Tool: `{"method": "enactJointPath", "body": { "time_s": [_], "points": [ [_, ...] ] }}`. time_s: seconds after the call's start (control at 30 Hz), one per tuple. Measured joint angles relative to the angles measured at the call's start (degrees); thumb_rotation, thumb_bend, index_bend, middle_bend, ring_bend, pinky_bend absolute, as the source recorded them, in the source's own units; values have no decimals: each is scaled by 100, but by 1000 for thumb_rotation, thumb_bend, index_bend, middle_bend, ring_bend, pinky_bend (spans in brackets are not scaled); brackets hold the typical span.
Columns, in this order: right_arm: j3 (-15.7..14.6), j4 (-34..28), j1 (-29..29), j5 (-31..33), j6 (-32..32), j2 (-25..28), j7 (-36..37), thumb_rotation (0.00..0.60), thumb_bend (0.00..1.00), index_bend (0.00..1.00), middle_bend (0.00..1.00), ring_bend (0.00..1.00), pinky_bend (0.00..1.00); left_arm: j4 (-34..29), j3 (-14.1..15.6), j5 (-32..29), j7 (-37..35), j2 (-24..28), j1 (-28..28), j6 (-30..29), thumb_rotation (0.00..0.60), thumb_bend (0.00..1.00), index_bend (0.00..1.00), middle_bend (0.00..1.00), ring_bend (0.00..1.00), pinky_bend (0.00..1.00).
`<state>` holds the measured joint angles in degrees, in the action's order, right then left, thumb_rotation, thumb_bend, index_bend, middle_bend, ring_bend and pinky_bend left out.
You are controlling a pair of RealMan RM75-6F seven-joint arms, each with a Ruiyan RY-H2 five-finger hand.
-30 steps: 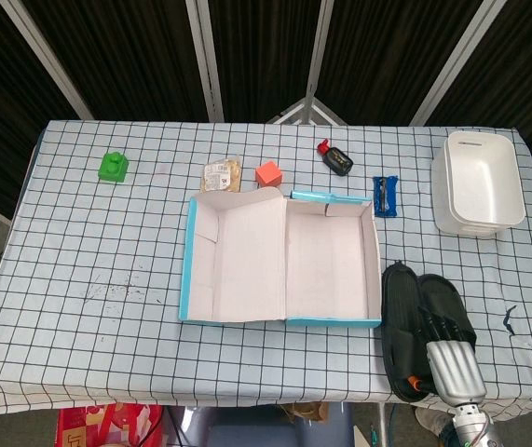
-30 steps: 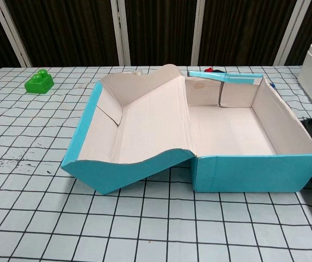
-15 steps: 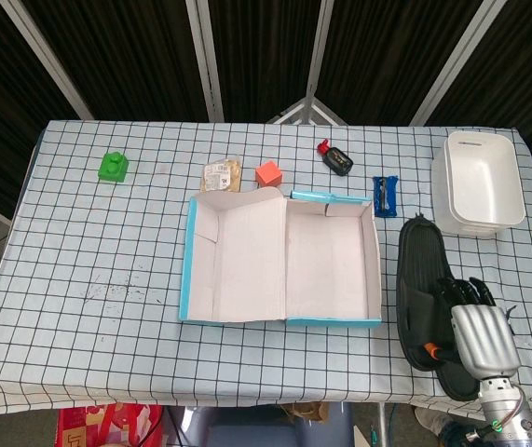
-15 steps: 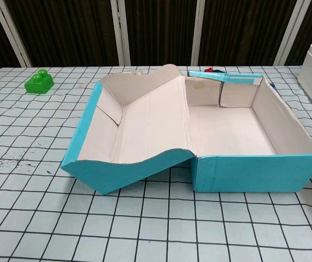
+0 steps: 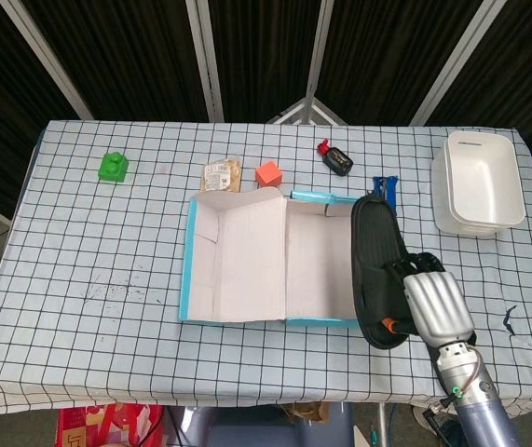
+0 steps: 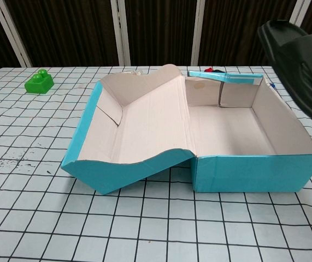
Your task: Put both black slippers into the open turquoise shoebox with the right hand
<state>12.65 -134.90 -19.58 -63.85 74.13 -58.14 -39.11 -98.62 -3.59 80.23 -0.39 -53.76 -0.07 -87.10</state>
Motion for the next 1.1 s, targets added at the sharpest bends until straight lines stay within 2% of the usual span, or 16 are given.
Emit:
{"method": "enactJointPath", "body": {
  "time_s": [0.1,0.37,0.53,0.9,1.1],
  "points": [
    [159,18,-299,368,-30,-297,-150,600,550,648,404,373,415,0,-2,-9,4,-2,-5,11,600,367,39,0,0,17],
    [476,259,-1070,1314,16,-999,-613,600,551,648,404,389,416,13,-3,-38,39,-16,-35,77,600,366,39,0,0,17],
    [655,541,-1417,1868,65,-1456,-660,600,553,648,404,396,417,16,-3,-51,55,-22,-50,101,600,367,39,0,0,17],
    [1103,1583,-1830,2439,364,-2469,194,600,588,648,425,432,434,38,-2,-87,70,-35,-91,191,600,367,39,0,0,17],
    [1426,1655,-1854,3123,543,-2722,604,600,614,648,434,440,441,52,-27,-171,72,-39,-114,242,600,367,39,0,0,17]
  ]
}}
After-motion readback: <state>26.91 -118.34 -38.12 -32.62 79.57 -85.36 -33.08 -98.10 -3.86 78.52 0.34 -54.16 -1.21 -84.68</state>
